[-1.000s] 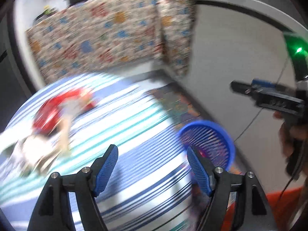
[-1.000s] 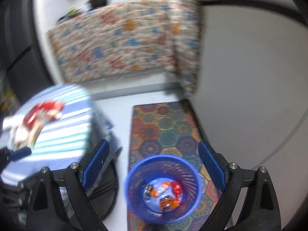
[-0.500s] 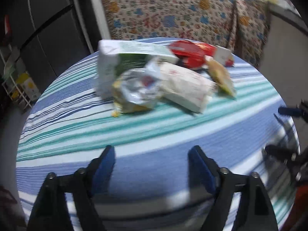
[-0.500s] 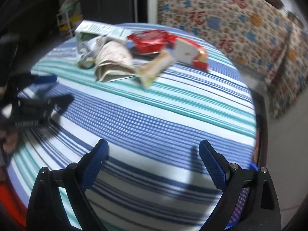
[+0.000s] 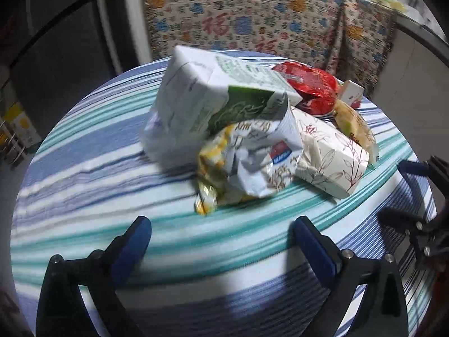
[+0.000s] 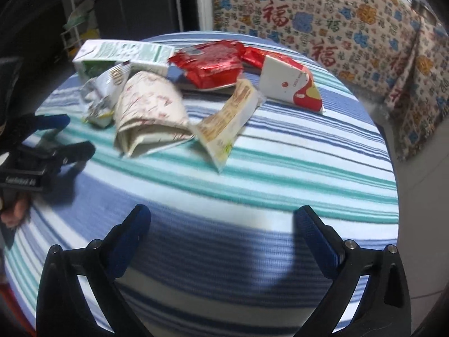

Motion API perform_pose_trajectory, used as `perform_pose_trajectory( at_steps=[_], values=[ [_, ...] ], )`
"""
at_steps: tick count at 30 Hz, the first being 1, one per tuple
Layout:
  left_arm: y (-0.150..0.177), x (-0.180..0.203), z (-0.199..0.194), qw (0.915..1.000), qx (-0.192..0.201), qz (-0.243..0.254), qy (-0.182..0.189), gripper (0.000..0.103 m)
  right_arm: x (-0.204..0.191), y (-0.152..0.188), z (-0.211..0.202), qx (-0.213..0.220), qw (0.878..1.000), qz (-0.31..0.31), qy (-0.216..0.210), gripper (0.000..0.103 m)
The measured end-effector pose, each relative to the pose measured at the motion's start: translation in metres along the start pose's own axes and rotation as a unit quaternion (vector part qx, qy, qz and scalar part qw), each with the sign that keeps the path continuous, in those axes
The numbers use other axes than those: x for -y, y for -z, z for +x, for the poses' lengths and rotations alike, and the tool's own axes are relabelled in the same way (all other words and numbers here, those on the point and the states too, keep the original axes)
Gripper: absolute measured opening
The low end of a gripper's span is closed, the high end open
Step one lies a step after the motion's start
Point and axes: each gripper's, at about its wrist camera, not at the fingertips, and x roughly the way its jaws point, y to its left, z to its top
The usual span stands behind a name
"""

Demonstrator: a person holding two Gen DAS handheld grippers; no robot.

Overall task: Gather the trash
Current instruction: 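Return both tools to the table and approach the paper packets and carton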

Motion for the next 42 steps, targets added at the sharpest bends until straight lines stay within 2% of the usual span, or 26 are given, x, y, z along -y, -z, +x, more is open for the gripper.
perform_pose_trajectory(
  at_steps=[4,6,8,10,13,16,17,18,19,20,22,25,30,34,36,37,38,39,42],
  values=[
    [-0.009,-0.005,0.004,0.9998,0.009,0.006,0.017,0.103,0.006,-0.015,0.007,-0.011,1.000,0.018,0.001,0.102],
    [-0.013,-0.008,-0.004,0.9989,0.036,0.008,0.027,0.103,0.013,-0.019,0.002,-0.003,0.999,0.045,-0.019,0.086],
    [-0.019,-0.007,-0.008,0.9981,0.052,0.024,0.023,0.103,0.024,-0.027,-0.009,0.020,0.996,0.078,-0.048,0.086],
    [-0.023,-0.003,-0.007,0.9970,0.061,0.043,0.021,0.103,0.036,-0.035,-0.018,0.049,0.992,0.105,-0.051,0.086],
    [-0.028,-0.003,0.003,0.9972,0.053,0.037,0.038,0.103,0.046,-0.046,-0.009,0.048,0.986,0.135,-0.082,0.083],
    [-0.030,-0.001,0.002,0.9954,0.057,0.033,0.069,0.103,0.043,-0.053,0.005,0.041,0.985,0.138,-0.098,0.071],
    [-0.031,0.001,0.001,0.9946,0.061,0.037,0.075,0.102,0.041,-0.054,0.008,0.038,0.985,0.134,-0.099,0.060],
    [-0.030,0.003,-0.001,0.9940,0.063,0.041,0.080,0.099,0.037,-0.054,0.013,0.029,0.986,0.128,-0.099,0.039],
    [-0.029,0.003,-0.001,0.9934,0.061,0.046,0.085,0.082,0.035,-0.055,0.018,0.019,0.987,0.122,-0.100,0.030],
    [-0.028,0.004,-0.001,0.9935,0.054,0.048,0.088,0.067,0.033,-0.053,0.018,0.014,0.988,0.119,-0.099,0.028],
    [-0.026,0.003,-0.001,0.9942,0.051,0.042,0.084,0.064,0.029,-0.049,0.011,0.014,0.991,0.104,-0.087,0.027],
    [-0.021,-0.006,-0.009,0.9954,0.036,0.004,0.088,0.061,0.026,-0.041,0.000,0.008,0.993,0.078,-0.083,0.026],
    [0.007,-0.018,-0.030,0.9946,-0.010,-0.064,0.081,0.062,0.029,-0.025,-0.019,-0.010,0.997,0.024,-0.076,0.026],
    [0.021,-0.010,-0.043,0.9939,-0.029,-0.050,0.094,0.064,0.025,-0.005,-0.029,-0.039,0.996,-0.010,-0.078,0.026],
    [0.021,-0.006,-0.043,0.9960,-0.022,-0.033,0.081,0.069,0.027,0.002,-0.032,-0.042,0.996,-0.010,-0.075,0.031],
    [0.021,-0.005,-0.041,0.9968,-0.022,-0.029,0.072,0.079,0.028,0.003,-0.032,-0.041,0.996,-0.006,-0.073,0.034],
    [0.023,-0.004,-0.038,0.9975,-0.020,-0.027,0.063,0.081,0.029,0.004,-0.032,-0.041,0.997,-0.003,-0.072,0.047],
    [0.023,-0.004,-0.036,0.9978,-0.015,-0.025,0.060,0.081,0.030,0.005,-0.033,-0.038,0.997,0.000,-0.071,0.054],
    [0.019,0.000,-0.030,0.9985,-0.010,-0.012,0.053,0.081,0.028,0.003,-0.036,-0.029,0.997,0.002,-0.072,0.055]
  ],
)
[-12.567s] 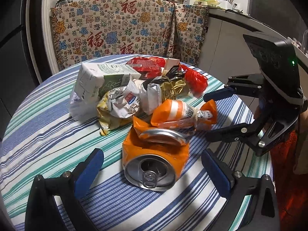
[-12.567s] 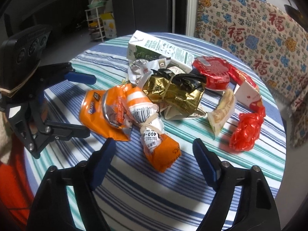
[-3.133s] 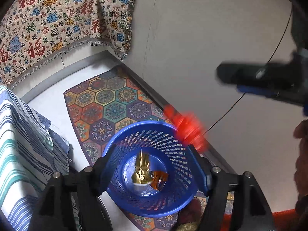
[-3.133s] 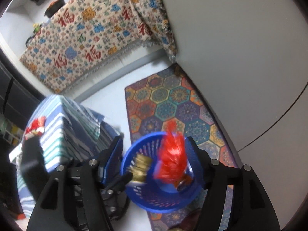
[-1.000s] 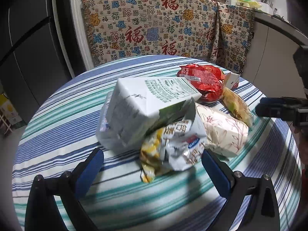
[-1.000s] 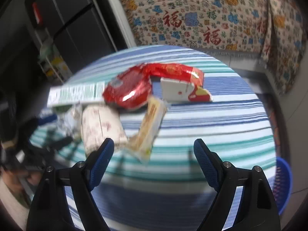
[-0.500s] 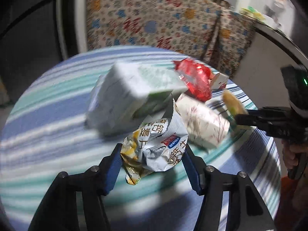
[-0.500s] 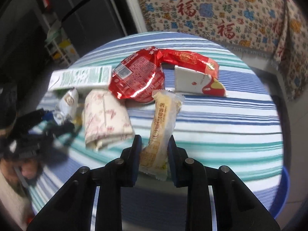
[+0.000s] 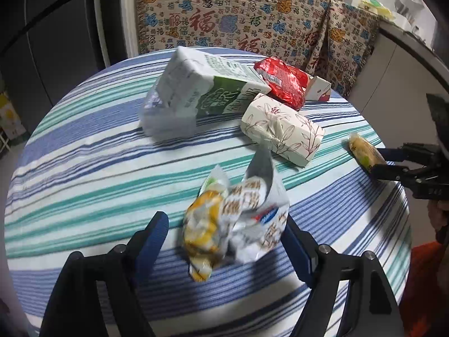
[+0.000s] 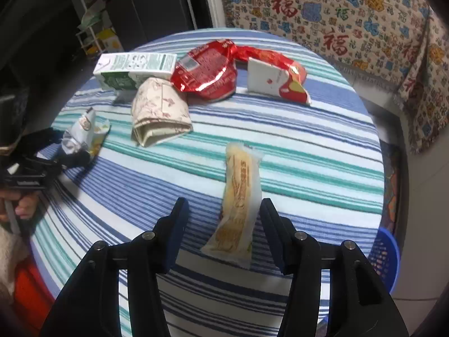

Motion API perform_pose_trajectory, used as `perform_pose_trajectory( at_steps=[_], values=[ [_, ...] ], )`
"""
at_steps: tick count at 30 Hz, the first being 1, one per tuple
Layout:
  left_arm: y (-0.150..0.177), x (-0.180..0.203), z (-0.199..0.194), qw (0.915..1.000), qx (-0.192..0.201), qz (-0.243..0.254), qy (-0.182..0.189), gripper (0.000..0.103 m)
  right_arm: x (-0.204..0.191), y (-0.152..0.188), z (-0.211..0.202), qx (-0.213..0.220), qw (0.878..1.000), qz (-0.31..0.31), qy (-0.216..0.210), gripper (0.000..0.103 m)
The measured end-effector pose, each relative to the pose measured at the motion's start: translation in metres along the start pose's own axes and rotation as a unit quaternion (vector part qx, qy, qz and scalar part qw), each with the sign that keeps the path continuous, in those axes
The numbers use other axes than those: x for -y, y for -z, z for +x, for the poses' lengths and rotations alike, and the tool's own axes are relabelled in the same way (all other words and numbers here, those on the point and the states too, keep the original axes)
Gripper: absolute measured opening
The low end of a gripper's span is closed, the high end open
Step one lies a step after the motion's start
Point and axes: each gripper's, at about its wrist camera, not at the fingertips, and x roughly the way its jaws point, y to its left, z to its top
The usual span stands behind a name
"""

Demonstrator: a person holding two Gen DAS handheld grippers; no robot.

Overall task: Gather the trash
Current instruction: 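Return both tools to the table and approach the paper packets and carton, then grasp the crumpled silver snack wrapper with left tool while right grasps the clear-wrapped pastry stick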

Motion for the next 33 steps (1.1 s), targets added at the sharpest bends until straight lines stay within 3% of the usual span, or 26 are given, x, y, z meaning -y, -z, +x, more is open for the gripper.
perform_pose_trajectory(
  at_steps=[5,7,9,10,11,12,16,26,33],
  values=[
    [-0.006,0.013,0.000,0.9993,0.011,0.035,0.004,0.081,0.000,-0.006,0.003,-0.005,1.000,0.008,0.010,0.055],
    [-0.005,0.019,0.000,0.9983,0.008,0.057,-0.008,0.081,0.001,-0.008,0.004,-0.009,1.000,0.010,0.009,0.049],
    [-0.003,0.019,-0.002,0.9978,0.009,0.065,-0.011,0.080,0.001,-0.009,0.006,-0.017,1.000,0.005,0.013,0.015],
    [-0.004,0.018,-0.002,0.9979,0.010,0.063,-0.013,0.065,0.001,-0.009,0.006,-0.019,1.000,0.005,0.018,0.015],
    [-0.005,0.016,-0.003,0.9982,0.010,0.058,-0.007,0.058,0.002,-0.009,0.004,-0.016,1.000,0.010,0.019,0.014],
    [-0.007,0.013,-0.004,0.9988,0.009,0.048,0.005,0.057,0.002,-0.009,0.002,-0.010,1.000,0.012,0.016,0.013],
    [-0.008,0.010,-0.010,0.9993,0.019,0.027,0.017,0.034,0.002,-0.012,-0.014,0.018,1.000,0.022,-0.001,0.013],
    [-0.008,0.036,-0.017,0.9983,0.036,0.009,0.044,0.027,0.004,-0.004,-0.019,0.025,0.999,0.036,-0.015,0.013],
    [-0.008,0.049,-0.014,0.9986,0.044,0.006,0.029,0.027,0.004,0.001,-0.022,0.024,0.999,0.034,-0.016,0.013]
  ],
)
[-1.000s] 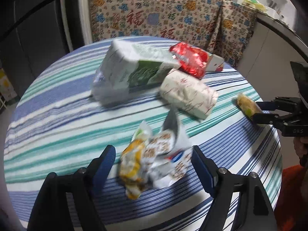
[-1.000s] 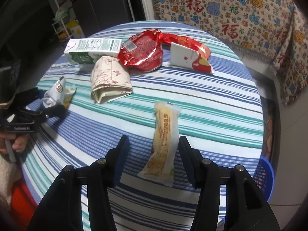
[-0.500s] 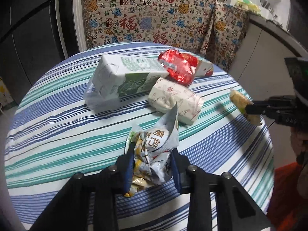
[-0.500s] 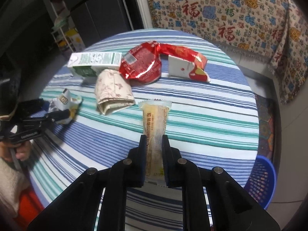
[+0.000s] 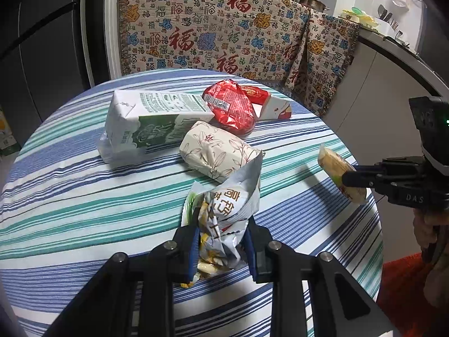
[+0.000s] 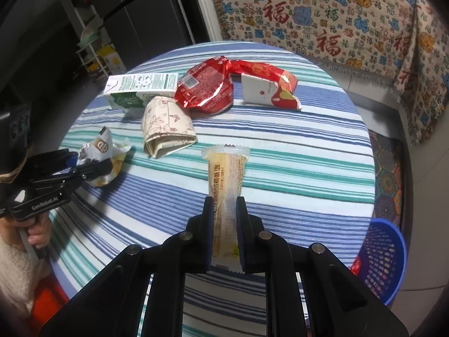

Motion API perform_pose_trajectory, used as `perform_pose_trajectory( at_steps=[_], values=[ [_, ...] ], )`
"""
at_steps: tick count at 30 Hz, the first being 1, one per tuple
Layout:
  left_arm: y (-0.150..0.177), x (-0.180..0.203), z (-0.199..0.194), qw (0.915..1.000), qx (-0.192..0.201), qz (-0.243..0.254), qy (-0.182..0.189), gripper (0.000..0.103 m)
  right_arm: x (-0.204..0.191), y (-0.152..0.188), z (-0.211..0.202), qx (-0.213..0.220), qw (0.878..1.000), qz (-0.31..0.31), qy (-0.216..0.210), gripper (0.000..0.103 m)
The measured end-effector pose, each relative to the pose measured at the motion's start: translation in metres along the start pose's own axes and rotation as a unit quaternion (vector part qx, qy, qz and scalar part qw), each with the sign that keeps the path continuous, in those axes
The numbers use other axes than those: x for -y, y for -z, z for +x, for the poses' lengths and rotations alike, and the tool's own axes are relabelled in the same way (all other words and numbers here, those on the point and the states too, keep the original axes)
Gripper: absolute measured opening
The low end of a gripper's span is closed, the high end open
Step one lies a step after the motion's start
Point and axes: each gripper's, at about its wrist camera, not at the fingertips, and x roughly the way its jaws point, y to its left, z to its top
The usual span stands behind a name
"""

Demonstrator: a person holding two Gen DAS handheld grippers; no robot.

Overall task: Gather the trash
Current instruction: 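Grasp the crumpled silver snack wrapper with left tool while right grasps the clear-wrapped pastry stick, then carry both items over the blue wastebasket and open both tools to drop them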

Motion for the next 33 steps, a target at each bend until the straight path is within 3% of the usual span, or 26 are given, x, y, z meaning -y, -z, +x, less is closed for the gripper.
perform_pose_trajectory(
  at_steps=[10,17,24,28,33],
  values=[
    [0.001,0.001,0.002,0.9995,0.004,0.011,-0.030,0.027,-0.002,0.002,0.002,-0.003,1.000,-0.001,-0.001,0.013],
    [0.002,-0.006,-0.001,0.9995,0.007,0.000,-0.030,0.027,-0.005,0.003,0.006,-0.008,1.000,-0.006,-0.003,0.013],
    [0.001,-0.002,-0.005,0.9998,0.005,-0.016,0.010,0.027,-0.002,0.005,0.005,-0.007,1.000,0.000,-0.006,0.013],
    [-0.010,0.033,-0.010,0.9991,0.006,-0.004,0.041,0.027,0.016,0.004,-0.016,0.020,0.999,0.026,-0.014,0.013],
    [-0.035,0.096,-0.005,0.9954,0.003,0.022,0.093,0.027,0.072,0.016,-0.059,0.060,0.994,0.086,0.020,0.013]
  ],
)
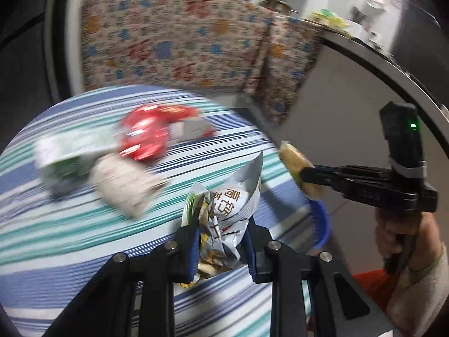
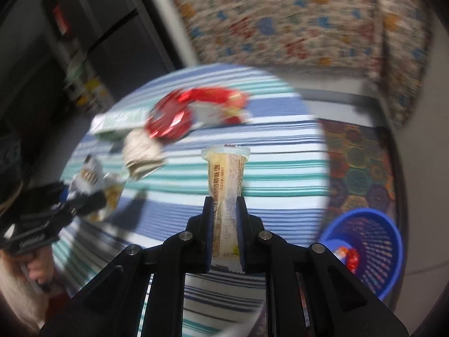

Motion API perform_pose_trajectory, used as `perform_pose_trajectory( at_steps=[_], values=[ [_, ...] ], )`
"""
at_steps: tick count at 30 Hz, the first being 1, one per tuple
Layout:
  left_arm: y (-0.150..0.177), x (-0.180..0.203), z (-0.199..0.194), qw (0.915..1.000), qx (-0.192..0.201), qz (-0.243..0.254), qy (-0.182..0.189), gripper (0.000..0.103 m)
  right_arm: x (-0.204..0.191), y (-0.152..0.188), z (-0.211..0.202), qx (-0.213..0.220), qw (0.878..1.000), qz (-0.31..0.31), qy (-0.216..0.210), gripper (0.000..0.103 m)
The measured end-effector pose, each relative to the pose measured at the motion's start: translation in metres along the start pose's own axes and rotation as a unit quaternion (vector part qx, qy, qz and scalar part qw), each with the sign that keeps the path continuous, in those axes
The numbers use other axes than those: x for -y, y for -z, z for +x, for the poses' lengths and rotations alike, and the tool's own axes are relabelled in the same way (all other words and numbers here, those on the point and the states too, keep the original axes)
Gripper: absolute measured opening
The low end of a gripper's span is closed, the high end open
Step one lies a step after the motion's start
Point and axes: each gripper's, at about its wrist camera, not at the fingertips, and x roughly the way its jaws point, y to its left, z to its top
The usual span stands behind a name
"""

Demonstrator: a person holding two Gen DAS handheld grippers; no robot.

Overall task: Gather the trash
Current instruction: 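Carry both items over the blue wastebasket and open both tools to drop them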

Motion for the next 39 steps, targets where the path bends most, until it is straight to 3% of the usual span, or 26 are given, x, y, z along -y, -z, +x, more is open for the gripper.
perform_pose_trajectory(
  at_steps=[9,14,21,35,39],
  values=[
    [-0.034,0.125,0.095,0.9925,-0.067,0.047,0.091,0.027,0.130,0.032,-0.061,0.015,0.988,0.101,0.116,0.013],
    [-0.039,0.171,0.141,0.9894,-0.087,0.065,0.096,0.027,0.183,0.052,-0.076,0.006,0.980,0.148,0.136,0.013],
    [-0.045,0.204,0.178,0.9879,-0.102,0.079,0.086,0.027,0.214,0.059,-0.083,0.002,0.973,0.183,0.143,0.013],
    [-0.053,0.217,0.211,0.9862,-0.116,0.085,0.083,0.030,0.241,0.062,-0.080,0.006,0.966,0.218,0.142,0.014],
    [-0.053,0.220,0.215,0.9854,-0.116,0.087,0.089,0.035,0.242,0.060,-0.079,0.014,0.963,0.226,0.143,0.022]
  ],
)
